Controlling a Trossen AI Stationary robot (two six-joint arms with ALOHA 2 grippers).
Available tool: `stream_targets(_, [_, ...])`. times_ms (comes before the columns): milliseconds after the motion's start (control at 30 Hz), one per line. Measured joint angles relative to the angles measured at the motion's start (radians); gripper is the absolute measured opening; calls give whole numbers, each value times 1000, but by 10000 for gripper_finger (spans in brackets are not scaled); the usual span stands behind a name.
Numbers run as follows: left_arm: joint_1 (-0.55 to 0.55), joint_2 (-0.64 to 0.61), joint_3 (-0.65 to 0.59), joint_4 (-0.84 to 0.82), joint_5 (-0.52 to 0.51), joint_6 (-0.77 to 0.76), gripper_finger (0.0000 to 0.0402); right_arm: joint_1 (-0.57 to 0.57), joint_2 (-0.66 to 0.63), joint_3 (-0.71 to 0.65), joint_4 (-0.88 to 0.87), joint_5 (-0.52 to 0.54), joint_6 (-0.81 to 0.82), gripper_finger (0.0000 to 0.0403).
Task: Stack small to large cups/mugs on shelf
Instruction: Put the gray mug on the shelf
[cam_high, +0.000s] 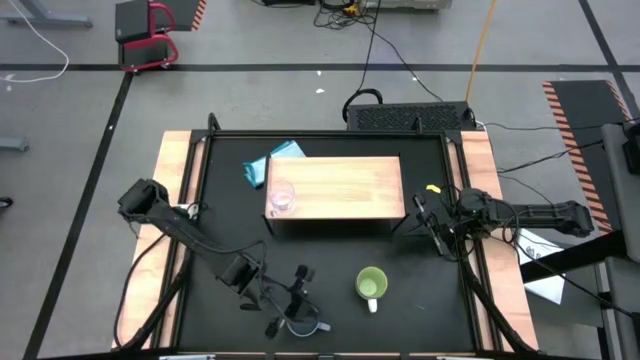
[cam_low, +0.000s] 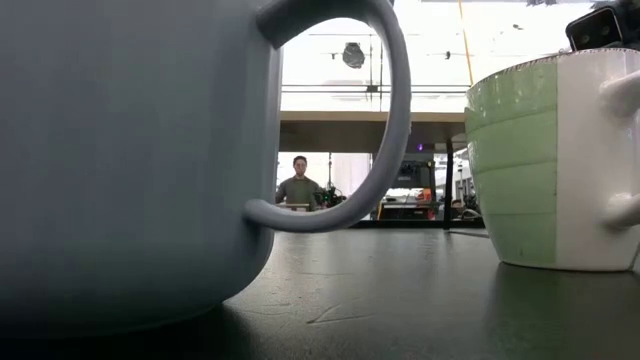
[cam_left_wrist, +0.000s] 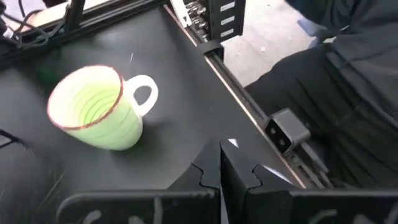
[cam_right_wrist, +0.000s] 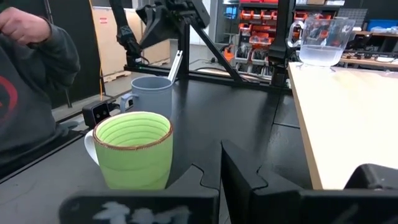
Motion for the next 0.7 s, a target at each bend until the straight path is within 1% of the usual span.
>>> stream_targets(67, [-1,-1,4,-30,13,0,0,0,1,0,-1,0,0,0])
stream_targets(167, [0,-7,5,-94,75,22,0,0,0,0,-5,0,0,0])
stream_targets(200, [0,-7,5,-116,80,28,0,0,0,0,-5,0,0,0])
stream_targets(467, [3,-7,5,-214,104,8,0,0,0,0,-7,0,0,0])
stream_targets(700, [4,-7,5,-236,103,-1,0,0,0,0,-7,0,0,0])
